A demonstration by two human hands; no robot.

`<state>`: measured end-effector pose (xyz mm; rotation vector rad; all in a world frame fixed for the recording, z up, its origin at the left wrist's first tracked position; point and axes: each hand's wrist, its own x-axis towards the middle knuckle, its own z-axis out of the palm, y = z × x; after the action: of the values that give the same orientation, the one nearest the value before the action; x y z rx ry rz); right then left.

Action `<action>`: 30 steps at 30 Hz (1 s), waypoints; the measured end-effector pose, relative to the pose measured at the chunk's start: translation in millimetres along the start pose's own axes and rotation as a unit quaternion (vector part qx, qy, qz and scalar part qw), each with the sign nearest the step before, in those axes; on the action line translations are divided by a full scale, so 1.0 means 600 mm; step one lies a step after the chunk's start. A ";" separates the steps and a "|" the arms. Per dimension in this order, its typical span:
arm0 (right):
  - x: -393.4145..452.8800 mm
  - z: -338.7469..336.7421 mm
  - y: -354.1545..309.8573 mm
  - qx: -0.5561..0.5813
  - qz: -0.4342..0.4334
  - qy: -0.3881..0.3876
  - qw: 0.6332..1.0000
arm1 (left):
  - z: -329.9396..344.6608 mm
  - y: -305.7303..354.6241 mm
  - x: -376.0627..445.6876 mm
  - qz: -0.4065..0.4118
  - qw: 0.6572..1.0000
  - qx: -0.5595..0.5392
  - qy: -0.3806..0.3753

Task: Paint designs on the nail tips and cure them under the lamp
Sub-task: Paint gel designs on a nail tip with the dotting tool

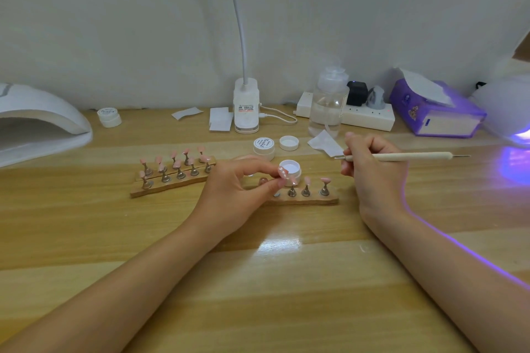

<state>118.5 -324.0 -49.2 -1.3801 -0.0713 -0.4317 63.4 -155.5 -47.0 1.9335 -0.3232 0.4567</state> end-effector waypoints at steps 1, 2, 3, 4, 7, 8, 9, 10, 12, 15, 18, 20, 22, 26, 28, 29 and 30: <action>0.001 0.000 0.001 0.003 0.006 0.006 1.000 | 0.000 0.000 -0.001 -0.008 1.000 -0.007 -0.004; 0.002 0.000 0.001 0.008 0.013 0.013 1.000 | 0.001 0.000 -0.001 -0.014 1.000 -0.013 -0.008; 0.003 -0.001 0.001 0.014 0.020 0.020 0.999 | 0.001 0.000 -0.001 -0.018 1.000 -0.016 -0.010; 0.005 -0.002 0.001 0.022 0.029 0.026 0.999 | 0.001 -0.001 0.000 -0.019 1.000 -0.015 -0.011; 0.009 -0.004 0.003 0.043 0.050 0.040 0.997 | 0.001 -0.002 0.002 -0.029 0.999 -0.012 -0.013; 0.009 -0.004 0.003 0.045 0.053 0.041 0.997 | 0.001 -0.002 0.002 -0.032 0.999 -0.011 -0.015; 0.009 -0.004 0.003 0.041 0.053 0.040 0.997 | 0.000 -0.002 0.002 -0.035 0.999 -0.010 -0.015; 0.009 -0.003 0.004 0.036 0.053 0.038 0.997 | 0.000 -0.003 0.003 -0.037 0.999 -0.006 -0.016; 0.008 -0.003 0.004 0.027 0.053 0.035 0.998 | 0.000 -0.004 0.004 -0.041 0.999 0.006 -0.018; 0.008 -0.003 0.005 0.022 0.054 0.033 0.998 | 0.001 -0.004 0.004 -0.039 0.998 0.030 -0.032; 0.009 -0.002 0.006 0.014 0.051 0.028 0.998 | 0.002 -0.005 0.005 -0.040 0.997 0.047 -0.043; 0.008 -0.002 0.006 0.008 0.051 0.019 0.999 | 0.002 -0.006 0.005 -0.040 0.996 0.053 -0.055; 0.008 -0.002 0.005 0.006 0.051 0.014 0.999 | 0.002 -0.007 0.005 -0.040 0.996 0.061 -0.058; 0.009 -0.002 0.007 0.006 0.053 0.013 0.999 | 0.003 -0.013 0.005 -0.050 0.994 0.075 -0.055; 0.008 -0.002 0.007 0.006 0.052 0.013 0.999 | 0.003 -0.015 0.005 -0.064 0.994 0.071 -0.053; 0.008 -0.002 0.007 0.005 0.052 0.013 0.999 | 0.003 -0.016 0.006 -0.069 0.994 0.070 -0.053; 0.008 -0.003 0.007 0.006 0.052 0.013 0.999 | 0.003 -0.017 0.006 -0.071 0.994 0.068 -0.053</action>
<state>124.0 -326.1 -51.8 -1.3600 0.0202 -0.3612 71.2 -153.4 -54.2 2.1032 -0.2257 0.2888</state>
